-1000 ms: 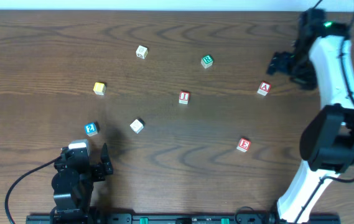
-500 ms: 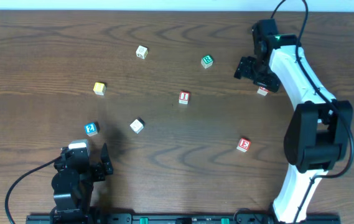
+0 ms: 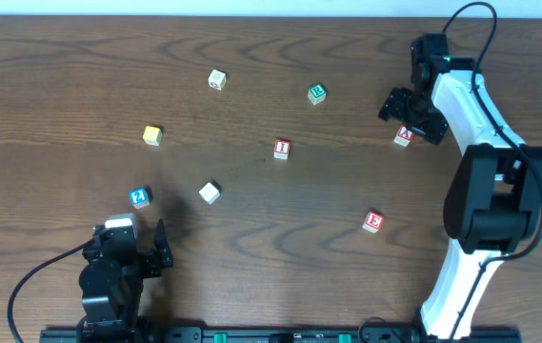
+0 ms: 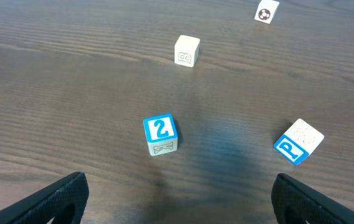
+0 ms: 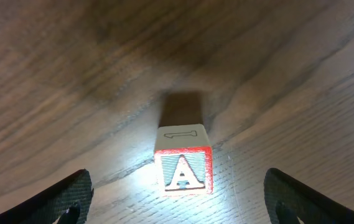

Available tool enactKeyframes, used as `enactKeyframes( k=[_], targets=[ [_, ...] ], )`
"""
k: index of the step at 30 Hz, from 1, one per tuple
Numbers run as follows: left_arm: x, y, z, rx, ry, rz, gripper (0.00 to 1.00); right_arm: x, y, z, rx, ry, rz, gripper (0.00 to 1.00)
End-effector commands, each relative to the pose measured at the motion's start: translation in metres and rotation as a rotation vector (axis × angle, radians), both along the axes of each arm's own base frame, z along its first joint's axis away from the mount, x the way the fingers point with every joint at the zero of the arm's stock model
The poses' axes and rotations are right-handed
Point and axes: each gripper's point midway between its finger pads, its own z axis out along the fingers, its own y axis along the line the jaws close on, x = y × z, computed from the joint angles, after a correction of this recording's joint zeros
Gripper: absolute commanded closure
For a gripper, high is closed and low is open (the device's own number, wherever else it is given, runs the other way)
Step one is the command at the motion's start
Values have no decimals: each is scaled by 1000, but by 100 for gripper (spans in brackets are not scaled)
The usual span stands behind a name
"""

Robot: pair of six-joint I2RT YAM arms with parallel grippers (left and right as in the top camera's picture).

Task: Spell out Ai2
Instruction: 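Move the right gripper to the red 'A' block and grasp it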

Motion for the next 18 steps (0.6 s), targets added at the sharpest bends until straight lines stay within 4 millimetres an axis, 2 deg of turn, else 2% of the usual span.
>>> enactKeyframes(
  k=[1,5,9,13,16,18],
  targets=[
    [0,2,-3,1,0,14,5,-6,-1,-17,14,47,12,13],
    [0,3,-3,1,0,15,5,-7,0,-24,24,61,21,19],
    [0,2,-3,1,0,14,5,-11,1,-36,31,92,26,20],
    [0,3,-3,1,0,14,5,-10,2,-38,39,93,26,24],
    [0,2,-3,1,0,14,5,-11,2,-40,39,98,26,36],
    [0,3,-3,1,0,14,5,-11,2,-41,39,100,26,48]
  ],
)
